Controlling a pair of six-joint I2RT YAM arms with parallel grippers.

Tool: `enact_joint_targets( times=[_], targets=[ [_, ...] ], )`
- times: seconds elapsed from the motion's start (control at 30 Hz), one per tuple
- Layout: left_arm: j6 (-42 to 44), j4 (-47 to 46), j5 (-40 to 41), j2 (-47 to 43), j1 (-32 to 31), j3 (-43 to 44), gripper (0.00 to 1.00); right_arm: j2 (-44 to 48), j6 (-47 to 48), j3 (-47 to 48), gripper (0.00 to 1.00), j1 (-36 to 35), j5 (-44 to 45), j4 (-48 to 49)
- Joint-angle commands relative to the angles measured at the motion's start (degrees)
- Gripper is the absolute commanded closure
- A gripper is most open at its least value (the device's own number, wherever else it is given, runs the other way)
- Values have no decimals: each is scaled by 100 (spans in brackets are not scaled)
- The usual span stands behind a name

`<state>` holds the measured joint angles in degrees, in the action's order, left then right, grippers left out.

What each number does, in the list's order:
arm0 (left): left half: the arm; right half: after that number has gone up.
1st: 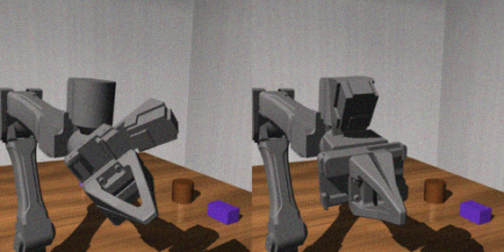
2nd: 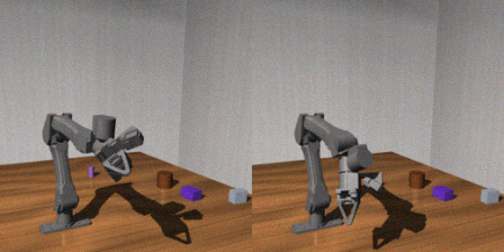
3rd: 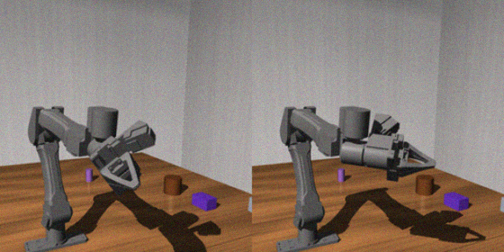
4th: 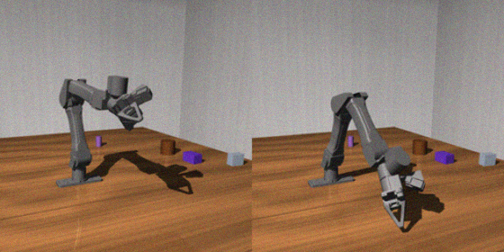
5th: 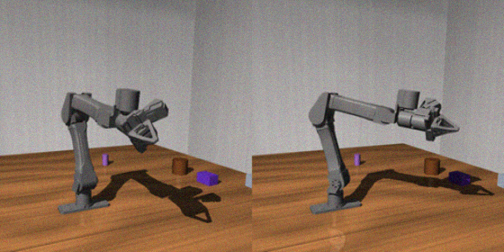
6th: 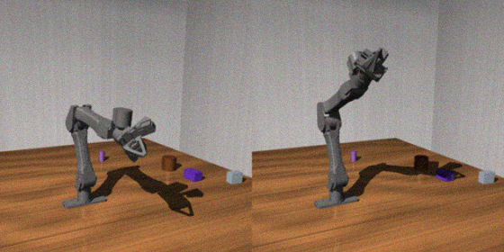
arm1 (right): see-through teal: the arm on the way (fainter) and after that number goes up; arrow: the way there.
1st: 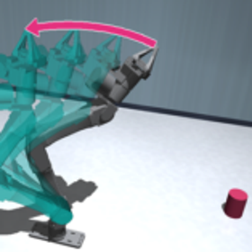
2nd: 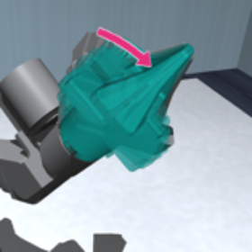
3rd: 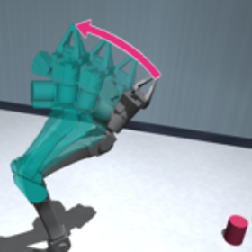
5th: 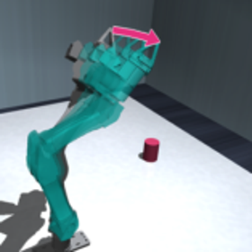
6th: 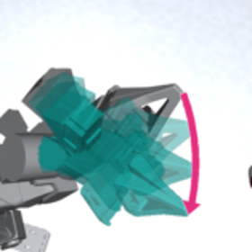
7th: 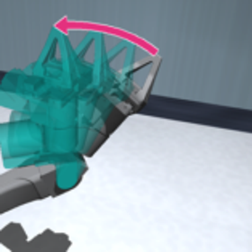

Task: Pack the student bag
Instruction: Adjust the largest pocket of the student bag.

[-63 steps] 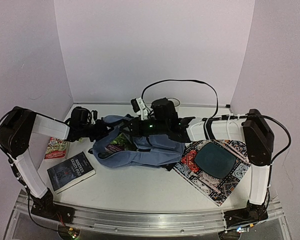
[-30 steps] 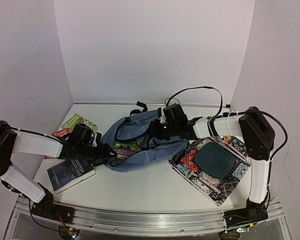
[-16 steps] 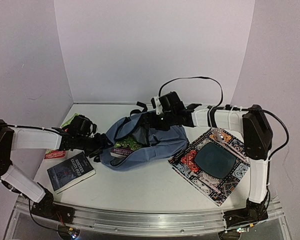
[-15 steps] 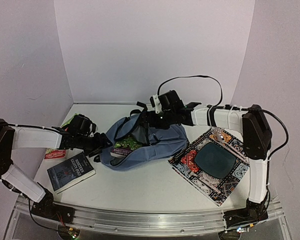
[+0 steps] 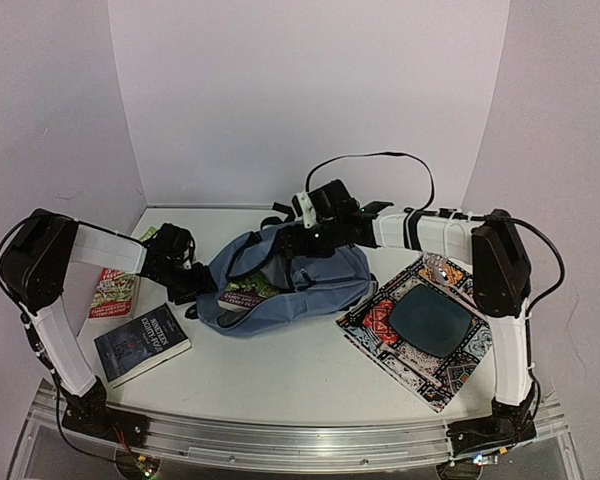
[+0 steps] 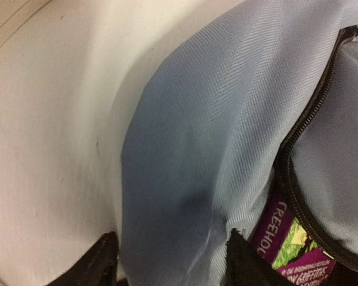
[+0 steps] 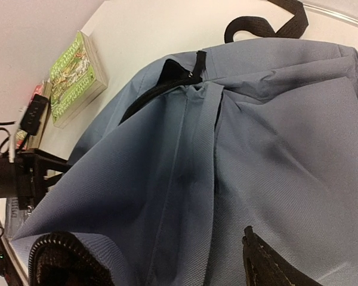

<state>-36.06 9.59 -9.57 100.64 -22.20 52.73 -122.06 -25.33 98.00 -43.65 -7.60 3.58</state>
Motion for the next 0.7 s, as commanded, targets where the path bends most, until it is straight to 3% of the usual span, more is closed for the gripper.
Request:
enact_joint_targets(
  times=[0.0,0.1,0.17,0.5,0.67],
  targets=[
    [315,64,-74,265,37,274,56,225,-705,-34,26,162,-197,195],
    [304,103,-253,208,41,45,85,489,-1402,-581,25,424,-247,469],
    [216,126,-366,-57,38,-287,98,667,-1846,-967,25,591,-213,659],
    [-394,174,-1203,-2227,-74,-1961,100,647,-3204,-1667,24,916,-134,758],
    [-420,265,-1085,-3087,-76,-2131,100,452,-2558,-1443,23,925,-664,660]
  ],
)
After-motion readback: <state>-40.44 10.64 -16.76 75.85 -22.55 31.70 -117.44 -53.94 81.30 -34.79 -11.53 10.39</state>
